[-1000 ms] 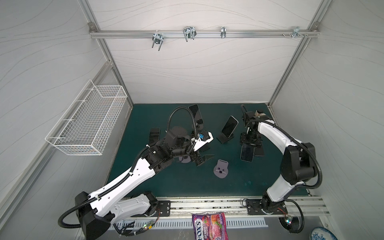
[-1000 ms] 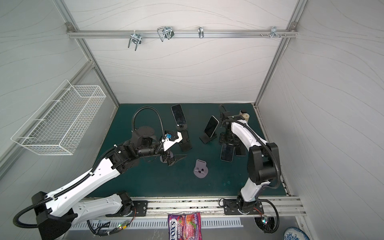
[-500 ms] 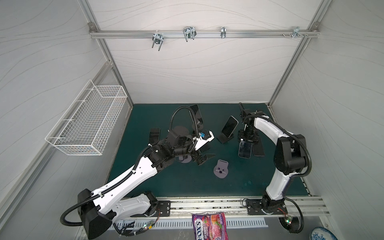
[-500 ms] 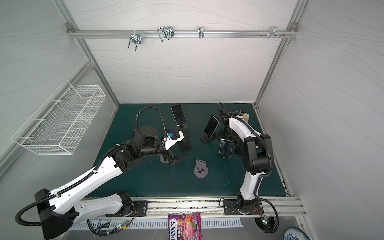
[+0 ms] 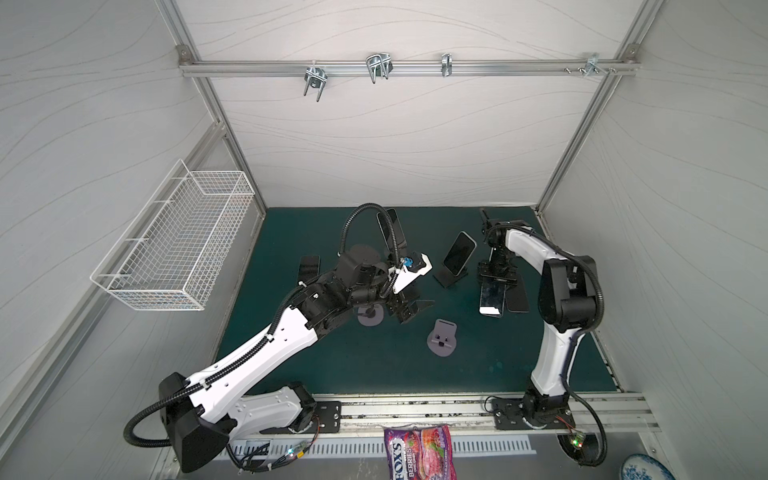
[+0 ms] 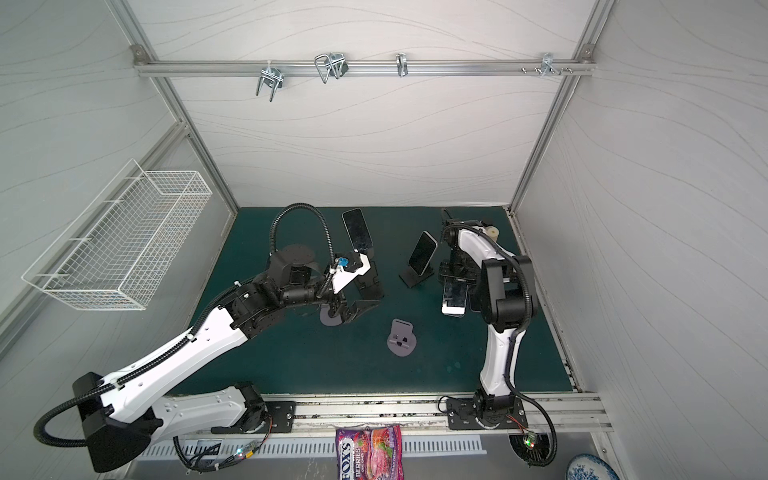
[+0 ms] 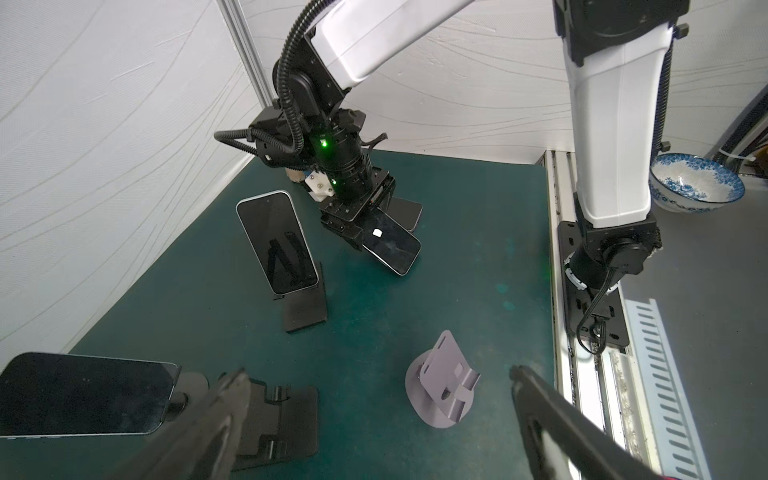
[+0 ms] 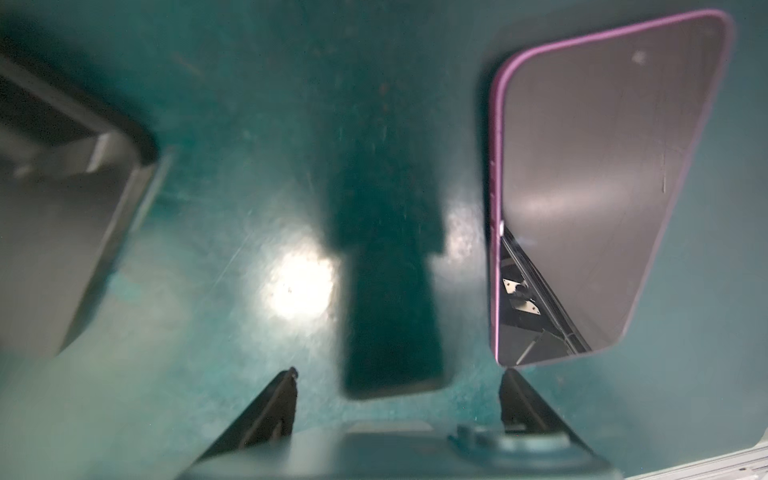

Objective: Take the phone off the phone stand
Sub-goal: 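Move the held phone above the table beside the purple-edged phone with the right gripper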

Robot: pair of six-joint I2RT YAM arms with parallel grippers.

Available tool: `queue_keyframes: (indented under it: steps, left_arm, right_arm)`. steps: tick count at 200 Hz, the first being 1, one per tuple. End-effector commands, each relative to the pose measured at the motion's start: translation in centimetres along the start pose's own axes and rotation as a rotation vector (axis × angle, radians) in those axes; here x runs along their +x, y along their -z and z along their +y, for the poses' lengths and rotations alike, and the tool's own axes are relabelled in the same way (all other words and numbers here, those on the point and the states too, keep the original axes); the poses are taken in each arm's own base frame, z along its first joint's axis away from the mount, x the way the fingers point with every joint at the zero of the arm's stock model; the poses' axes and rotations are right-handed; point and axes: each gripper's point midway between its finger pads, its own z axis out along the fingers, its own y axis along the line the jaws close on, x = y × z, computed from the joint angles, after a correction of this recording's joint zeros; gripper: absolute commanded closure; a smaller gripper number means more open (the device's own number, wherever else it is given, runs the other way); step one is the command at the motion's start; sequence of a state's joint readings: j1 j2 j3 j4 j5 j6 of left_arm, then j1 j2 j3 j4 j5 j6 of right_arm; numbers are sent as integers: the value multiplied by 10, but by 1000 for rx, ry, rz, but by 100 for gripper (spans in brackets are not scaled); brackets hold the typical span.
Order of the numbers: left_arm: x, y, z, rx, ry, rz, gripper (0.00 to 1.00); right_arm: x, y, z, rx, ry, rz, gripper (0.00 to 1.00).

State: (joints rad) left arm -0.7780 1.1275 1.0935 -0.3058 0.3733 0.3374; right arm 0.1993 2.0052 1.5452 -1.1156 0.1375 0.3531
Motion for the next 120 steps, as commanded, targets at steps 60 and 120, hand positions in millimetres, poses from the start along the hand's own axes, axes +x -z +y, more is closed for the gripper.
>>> queue_keyframes:
  steps: [60,120]
  left_arm:
    - [-9,-5,7,-20,-18,-20,1]
    - [1,-1,7,-38,-24,3,1]
  right_arm:
    - [-9,-12,-9,53,71,80,38]
    - [-11,-24,-5,24,66,118,35]
